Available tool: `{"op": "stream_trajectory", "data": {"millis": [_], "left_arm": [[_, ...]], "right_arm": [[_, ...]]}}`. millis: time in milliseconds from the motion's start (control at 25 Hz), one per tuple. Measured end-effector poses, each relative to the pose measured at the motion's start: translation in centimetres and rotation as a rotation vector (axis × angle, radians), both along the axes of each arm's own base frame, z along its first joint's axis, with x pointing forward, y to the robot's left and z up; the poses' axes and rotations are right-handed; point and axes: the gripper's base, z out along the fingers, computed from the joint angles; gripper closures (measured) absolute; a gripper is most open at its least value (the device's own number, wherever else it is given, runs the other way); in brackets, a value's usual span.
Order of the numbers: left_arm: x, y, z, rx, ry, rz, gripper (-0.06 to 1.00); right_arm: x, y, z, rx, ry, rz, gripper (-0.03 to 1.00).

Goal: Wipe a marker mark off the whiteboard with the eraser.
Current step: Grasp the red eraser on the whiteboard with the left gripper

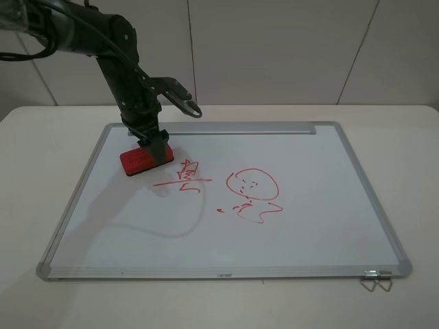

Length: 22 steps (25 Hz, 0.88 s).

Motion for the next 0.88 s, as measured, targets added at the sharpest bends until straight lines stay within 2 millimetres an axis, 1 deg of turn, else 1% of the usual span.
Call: {"op": "stream_trajectory", "data": {"millis": [120,320,880], "left_arm": [[0.05,-0.07,-0.51,0.014,-0.004,-0.011,0.17],[0.33,0.29,-0.5,0.057,-0.036,-0.024,0.17],[0.7,0.16,-0.43,0.034,-0.074,0.0,0.17]], "right_arm": [[0.0,0.0,0.0,0.0,0.0,0.0,0.26],[0.0,0.0,0.0,0.0,0.0,0.0,0.26],[0.0,0.0,0.0,0.0,0.0,0.0,0.26]]}}
